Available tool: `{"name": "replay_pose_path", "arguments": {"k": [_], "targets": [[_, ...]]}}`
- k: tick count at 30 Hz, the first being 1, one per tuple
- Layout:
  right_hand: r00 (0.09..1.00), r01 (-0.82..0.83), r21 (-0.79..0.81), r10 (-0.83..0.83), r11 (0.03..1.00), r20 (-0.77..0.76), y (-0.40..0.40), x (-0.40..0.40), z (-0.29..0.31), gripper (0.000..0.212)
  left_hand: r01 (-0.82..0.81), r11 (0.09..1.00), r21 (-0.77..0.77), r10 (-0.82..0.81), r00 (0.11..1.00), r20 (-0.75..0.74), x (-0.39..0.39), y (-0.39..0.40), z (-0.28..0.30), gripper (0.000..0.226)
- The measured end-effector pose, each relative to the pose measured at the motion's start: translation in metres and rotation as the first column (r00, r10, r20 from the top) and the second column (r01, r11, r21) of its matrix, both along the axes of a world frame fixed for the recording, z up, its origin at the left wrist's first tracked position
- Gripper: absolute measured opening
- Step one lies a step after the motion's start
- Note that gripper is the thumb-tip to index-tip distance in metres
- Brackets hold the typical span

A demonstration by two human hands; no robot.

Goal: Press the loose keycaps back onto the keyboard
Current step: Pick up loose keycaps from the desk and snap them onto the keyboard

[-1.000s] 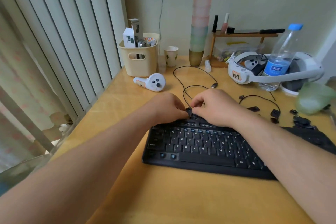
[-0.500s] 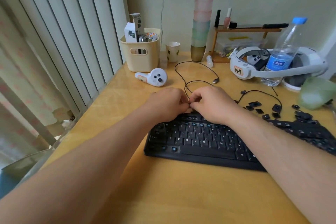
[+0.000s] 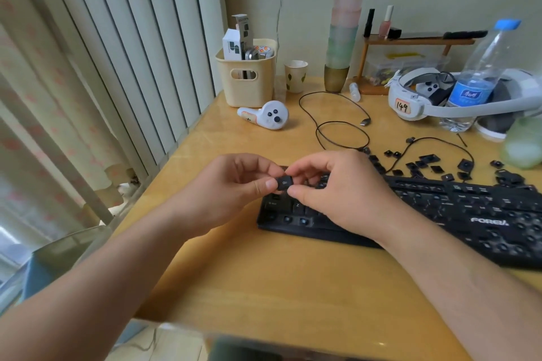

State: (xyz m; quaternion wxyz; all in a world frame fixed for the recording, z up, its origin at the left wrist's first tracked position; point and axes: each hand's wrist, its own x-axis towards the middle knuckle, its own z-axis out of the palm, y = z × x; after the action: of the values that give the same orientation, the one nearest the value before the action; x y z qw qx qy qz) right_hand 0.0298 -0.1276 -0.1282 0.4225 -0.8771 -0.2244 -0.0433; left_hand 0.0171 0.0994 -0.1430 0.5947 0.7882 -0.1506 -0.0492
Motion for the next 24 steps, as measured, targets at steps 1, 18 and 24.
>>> {"name": "replay_pose_path", "arguments": {"k": [1, 18, 24], "targets": [[1.0, -0.01, -0.025, 0.01, 1.0, 0.011, 0.001, -0.002, 0.0, 0.02, -0.004, 1.0, -0.013, 0.004, 1.0, -0.001, -0.003, 0.002, -0.002, 0.012], [0.995, 0.019, -0.265, 0.009, 0.964, 0.104, 0.023, -0.018, -0.023, 0.012, -0.158, 0.894, 0.42, 0.048, 0.964, 0.262, -0.02, 0.024, -0.025, 0.02], [0.995, 0.032, -0.238, -0.01, 0.971, 0.095, 0.026, -0.019, -0.025, 0.011, -0.165, 0.887, 0.43, 0.049, 0.962, 0.269, -0.019, 0.023, -0.026, 0.008]]}}
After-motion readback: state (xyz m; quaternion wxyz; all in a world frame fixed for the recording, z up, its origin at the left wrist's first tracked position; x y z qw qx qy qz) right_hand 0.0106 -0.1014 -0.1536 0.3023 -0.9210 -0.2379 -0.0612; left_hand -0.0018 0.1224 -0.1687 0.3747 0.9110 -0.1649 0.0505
